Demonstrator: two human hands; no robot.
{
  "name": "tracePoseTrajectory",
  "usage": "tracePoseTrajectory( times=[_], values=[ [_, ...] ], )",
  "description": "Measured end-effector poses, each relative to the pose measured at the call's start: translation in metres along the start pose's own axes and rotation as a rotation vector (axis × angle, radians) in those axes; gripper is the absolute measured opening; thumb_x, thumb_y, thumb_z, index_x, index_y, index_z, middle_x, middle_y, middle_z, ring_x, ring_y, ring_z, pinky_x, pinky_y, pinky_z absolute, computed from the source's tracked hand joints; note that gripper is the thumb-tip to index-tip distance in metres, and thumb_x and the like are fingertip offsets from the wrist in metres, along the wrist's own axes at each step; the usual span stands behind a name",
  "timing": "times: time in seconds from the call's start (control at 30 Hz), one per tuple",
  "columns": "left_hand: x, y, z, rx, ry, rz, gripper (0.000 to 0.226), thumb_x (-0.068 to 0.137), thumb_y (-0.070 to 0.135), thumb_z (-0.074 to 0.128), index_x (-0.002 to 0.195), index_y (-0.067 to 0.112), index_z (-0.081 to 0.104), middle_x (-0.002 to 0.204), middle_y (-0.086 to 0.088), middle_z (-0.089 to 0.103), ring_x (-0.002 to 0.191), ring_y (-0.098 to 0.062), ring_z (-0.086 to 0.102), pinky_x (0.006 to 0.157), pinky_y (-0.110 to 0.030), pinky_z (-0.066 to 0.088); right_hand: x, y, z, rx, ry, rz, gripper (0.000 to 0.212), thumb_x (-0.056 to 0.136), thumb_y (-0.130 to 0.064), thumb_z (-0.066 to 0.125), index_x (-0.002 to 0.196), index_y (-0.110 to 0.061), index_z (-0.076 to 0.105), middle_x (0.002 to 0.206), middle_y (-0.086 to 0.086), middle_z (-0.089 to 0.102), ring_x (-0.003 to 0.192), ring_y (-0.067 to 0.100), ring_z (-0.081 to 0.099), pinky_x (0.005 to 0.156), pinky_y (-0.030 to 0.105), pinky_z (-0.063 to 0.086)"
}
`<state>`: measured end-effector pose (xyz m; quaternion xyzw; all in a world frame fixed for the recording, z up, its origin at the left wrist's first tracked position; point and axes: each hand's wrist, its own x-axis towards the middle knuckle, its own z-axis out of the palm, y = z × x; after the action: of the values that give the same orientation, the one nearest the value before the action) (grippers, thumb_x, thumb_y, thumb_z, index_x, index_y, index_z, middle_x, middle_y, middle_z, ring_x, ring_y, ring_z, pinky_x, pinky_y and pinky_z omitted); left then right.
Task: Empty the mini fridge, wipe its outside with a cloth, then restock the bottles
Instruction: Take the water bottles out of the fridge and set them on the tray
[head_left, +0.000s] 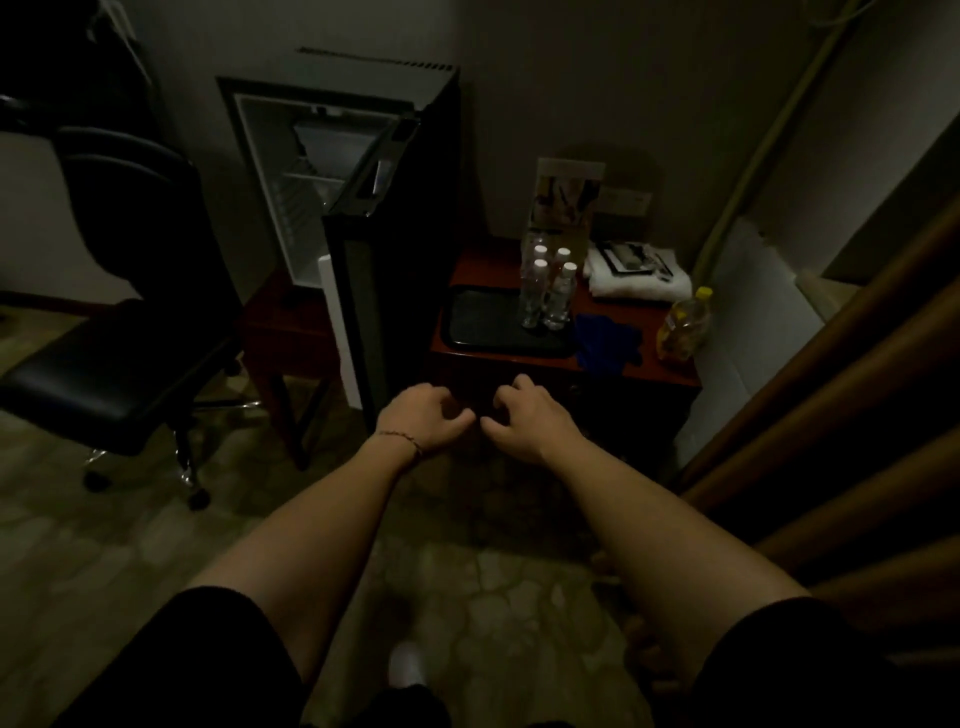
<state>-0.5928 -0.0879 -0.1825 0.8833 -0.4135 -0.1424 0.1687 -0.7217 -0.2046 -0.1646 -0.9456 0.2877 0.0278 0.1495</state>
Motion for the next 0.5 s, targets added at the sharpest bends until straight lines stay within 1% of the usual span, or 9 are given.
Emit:
tracePoseTrajectory(
  times=[0.13, 0.27, 0.33, 0.43, 0.5],
  values=[
    [-0.026, -0.036, -0.027, -0.055, 0.008, -0.026, 0.033, 0.092, 0.05, 0.06, 0.102, 0.019, 0.065, 0.097, 0.003, 0.061, 0.089, -0.013, 0.058, 0.076, -0.03, 0.049, -0.007, -0.051, 0.0, 0.022, 0.035, -0.104, 0.035, 0.094, -0.045, 0.058, 0.12, -0.022, 0.055, 0.123, 0.002, 0.045, 0.109, 0.022, 0.05, 0.089, 0.041, 0.052],
    [-0.036, -0.092, -0.042, -0.056, 0.008, -0.089, 0.033, 0.091, 0.052, 0.06, 0.093, 0.02, 0.062, 0.09, 0.002, 0.058, 0.08, -0.012, 0.056, 0.066, -0.028, 0.046, 0.001, -0.099, 0.014, -0.002, 0.014, -0.177, 0.028, 0.093, -0.045, 0.061, 0.112, -0.026, 0.055, 0.116, -0.001, 0.045, 0.104, 0.02, 0.051, 0.086, 0.039, 0.052],
    [-0.035, -0.124, -0.051, -0.036, 0.001, -0.095, 0.036, 0.089, 0.056, 0.06, 0.095, 0.02, 0.062, 0.095, 0.001, 0.058, 0.082, -0.013, 0.056, 0.069, -0.03, 0.049, 0.013, -0.126, 0.021, -0.011, 0.014, -0.177, 0.032, 0.092, -0.047, 0.061, 0.116, -0.027, 0.055, 0.12, -0.001, 0.047, 0.105, 0.019, 0.052, 0.087, 0.04, 0.053],
    [-0.025, -0.166, -0.073, 0.01, 0.007, -0.066, 0.037, 0.089, 0.057, 0.059, 0.099, 0.021, 0.063, 0.101, 0.001, 0.057, 0.091, -0.015, 0.056, 0.075, -0.031, 0.048, 0.038, -0.169, 0.025, 0.034, -0.01, -0.171, 0.043, 0.092, -0.048, 0.061, 0.128, -0.026, 0.055, 0.131, 0.003, 0.049, 0.113, 0.022, 0.054, 0.091, 0.042, 0.053],
    [-0.015, -0.196, -0.091, 0.026, 0.017, -0.042, 0.04, 0.088, 0.058, 0.059, 0.104, 0.021, 0.064, 0.104, 0.001, 0.056, 0.094, -0.015, 0.056, 0.079, -0.032, 0.049, 0.056, -0.201, 0.025, 0.08, -0.026, -0.173, 0.043, 0.093, -0.046, 0.062, 0.13, -0.026, 0.055, 0.129, 0.001, 0.05, 0.11, 0.02, 0.057, 0.09, 0.04, 0.054]
  ],
)
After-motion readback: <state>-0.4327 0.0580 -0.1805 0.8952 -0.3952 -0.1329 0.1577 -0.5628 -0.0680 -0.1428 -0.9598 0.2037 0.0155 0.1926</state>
